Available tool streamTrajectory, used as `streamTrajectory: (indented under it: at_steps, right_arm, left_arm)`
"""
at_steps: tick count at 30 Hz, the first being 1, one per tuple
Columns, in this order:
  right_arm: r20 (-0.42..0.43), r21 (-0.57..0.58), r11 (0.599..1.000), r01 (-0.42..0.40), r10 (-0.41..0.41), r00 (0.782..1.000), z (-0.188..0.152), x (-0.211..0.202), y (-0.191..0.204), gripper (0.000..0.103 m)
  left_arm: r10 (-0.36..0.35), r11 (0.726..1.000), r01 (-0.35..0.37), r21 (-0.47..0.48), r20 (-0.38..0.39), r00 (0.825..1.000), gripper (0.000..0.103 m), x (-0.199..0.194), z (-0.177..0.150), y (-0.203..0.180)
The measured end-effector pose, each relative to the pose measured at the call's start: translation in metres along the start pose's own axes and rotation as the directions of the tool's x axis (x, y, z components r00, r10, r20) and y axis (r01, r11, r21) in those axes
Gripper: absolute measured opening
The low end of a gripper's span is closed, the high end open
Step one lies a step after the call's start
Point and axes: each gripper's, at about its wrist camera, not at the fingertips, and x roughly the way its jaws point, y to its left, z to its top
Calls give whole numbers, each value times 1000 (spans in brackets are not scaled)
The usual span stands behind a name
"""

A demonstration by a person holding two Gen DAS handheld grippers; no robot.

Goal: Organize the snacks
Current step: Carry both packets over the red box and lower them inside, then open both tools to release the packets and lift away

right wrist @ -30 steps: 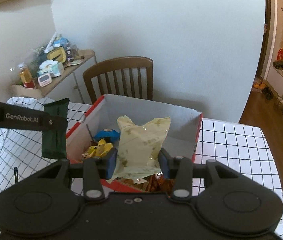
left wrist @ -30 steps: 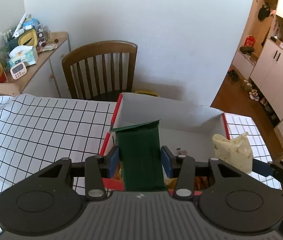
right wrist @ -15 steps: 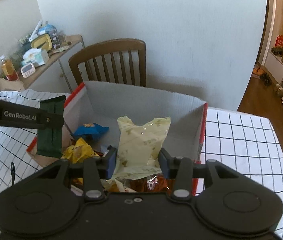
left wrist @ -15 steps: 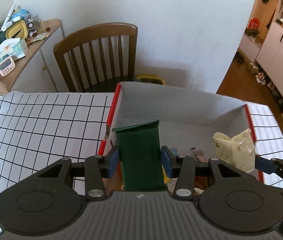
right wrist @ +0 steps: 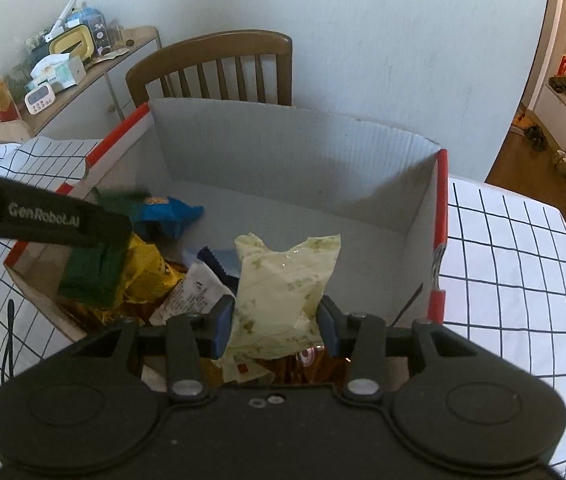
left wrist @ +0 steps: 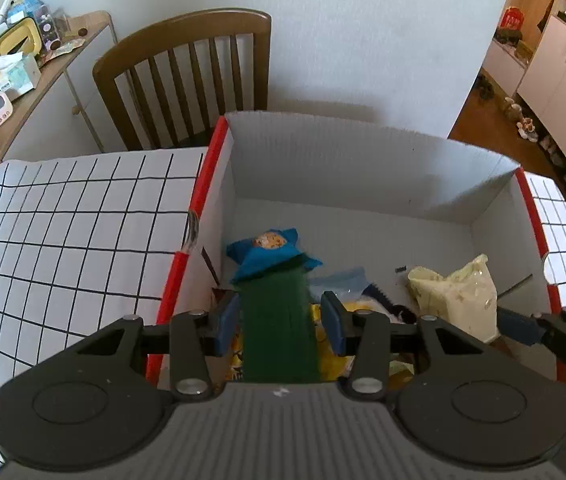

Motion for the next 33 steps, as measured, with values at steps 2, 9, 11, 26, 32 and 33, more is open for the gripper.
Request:
streamTrajectory:
  at_steps: [2, 9, 11, 26, 32, 33]
  right_arm:
    - [0, 1, 1000, 0, 0, 1000, 0, -1, 1, 45]
    - [6, -3, 1000, 1, -1, 1000, 1, -2, 1, 51]
    - [16, -1, 1000, -5, 5, 1000, 2, -6, 1, 53]
    - [92, 27, 999, -37, 34, 995, 1, -52, 0, 74]
    - [131, 21, 998, -55, 52, 990, -5, -74, 5, 82]
    - [137, 16, 998, -56, 53, 989, -6, -77, 6, 83]
  left_arm:
    - [0, 1000, 0, 1, -8, 1000, 44, 2, -2, 0]
    - [-1, 1000, 1, -10, -15, 1000, 44, 0, -6, 1]
    - [-13, 1000, 12, -18, -17, 1000, 45, -2, -6, 2]
    - [-40, 998, 42, -37, 60, 997, 64, -49, -20, 14]
    - [-44, 999, 47, -21, 100, 994, 64, -72, -30, 17]
    - [-45, 999, 48, -18, 105, 993, 64, -76, -32, 18]
